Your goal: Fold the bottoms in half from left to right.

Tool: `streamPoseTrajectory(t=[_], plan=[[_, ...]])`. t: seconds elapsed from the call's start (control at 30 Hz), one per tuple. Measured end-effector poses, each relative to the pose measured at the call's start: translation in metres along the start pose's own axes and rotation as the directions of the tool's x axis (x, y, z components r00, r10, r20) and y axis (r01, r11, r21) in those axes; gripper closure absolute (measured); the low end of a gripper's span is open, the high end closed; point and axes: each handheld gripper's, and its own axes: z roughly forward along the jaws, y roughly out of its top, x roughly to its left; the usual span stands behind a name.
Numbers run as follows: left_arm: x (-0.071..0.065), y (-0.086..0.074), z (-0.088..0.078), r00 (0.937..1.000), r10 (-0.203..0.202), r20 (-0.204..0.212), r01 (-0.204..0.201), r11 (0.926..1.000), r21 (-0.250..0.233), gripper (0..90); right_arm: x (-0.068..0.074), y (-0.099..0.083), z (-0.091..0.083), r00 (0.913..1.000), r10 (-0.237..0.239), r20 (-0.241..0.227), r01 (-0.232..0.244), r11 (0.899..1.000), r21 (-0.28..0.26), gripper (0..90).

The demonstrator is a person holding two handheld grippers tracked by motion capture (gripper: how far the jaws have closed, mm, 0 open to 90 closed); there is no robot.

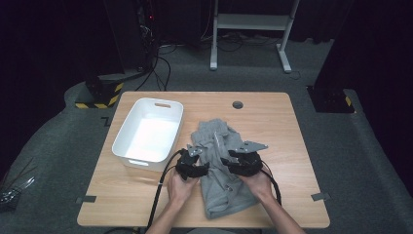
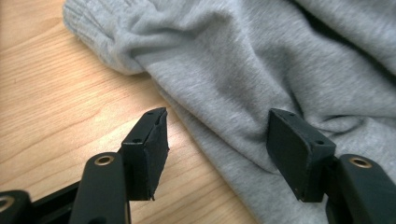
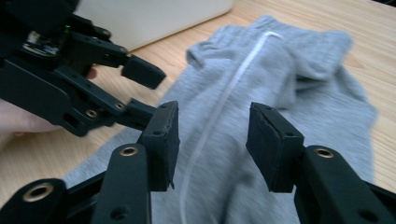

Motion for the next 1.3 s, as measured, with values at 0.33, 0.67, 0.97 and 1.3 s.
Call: streamPoseTrajectory(t=[0.33, 0.67, 0.97, 1.3], plan=[[0.003, -0.001, -0.004, 1.0000, 0.001, -0.002, -0.001, 1.0000, -0.001, 37.1, -0.004, -0.002, 0.013, 0.9992, -0.017, 0.036, 0.015, 0.998, 0.067, 86.8], [0.005, -0.005, 0.002, 0.9998, 0.008, -0.017, -0.007, 0.9994, 0.034, 37.0, -0.039, -0.016, -0.011, 0.9892, 0.032, 0.143, -0.042, 0.997, 0.066, 89.3], [0.000, -0.004, -0.005, 0.9991, -0.007, 0.041, 0.006, 1.0000, 0.002, 35.5, -0.053, -0.047, 0.009, 0.9793, 0.051, 0.196, -0.087, 0.979, 0.182, 87.6], [-0.018, -0.007, -0.005, 0.9959, 0.054, 0.073, -0.056, 0.9983, 0.019, 33.9, -0.054, -0.054, -0.014, 0.9781, 0.086, 0.190, -0.113, 0.984, 0.136, 53.4]])
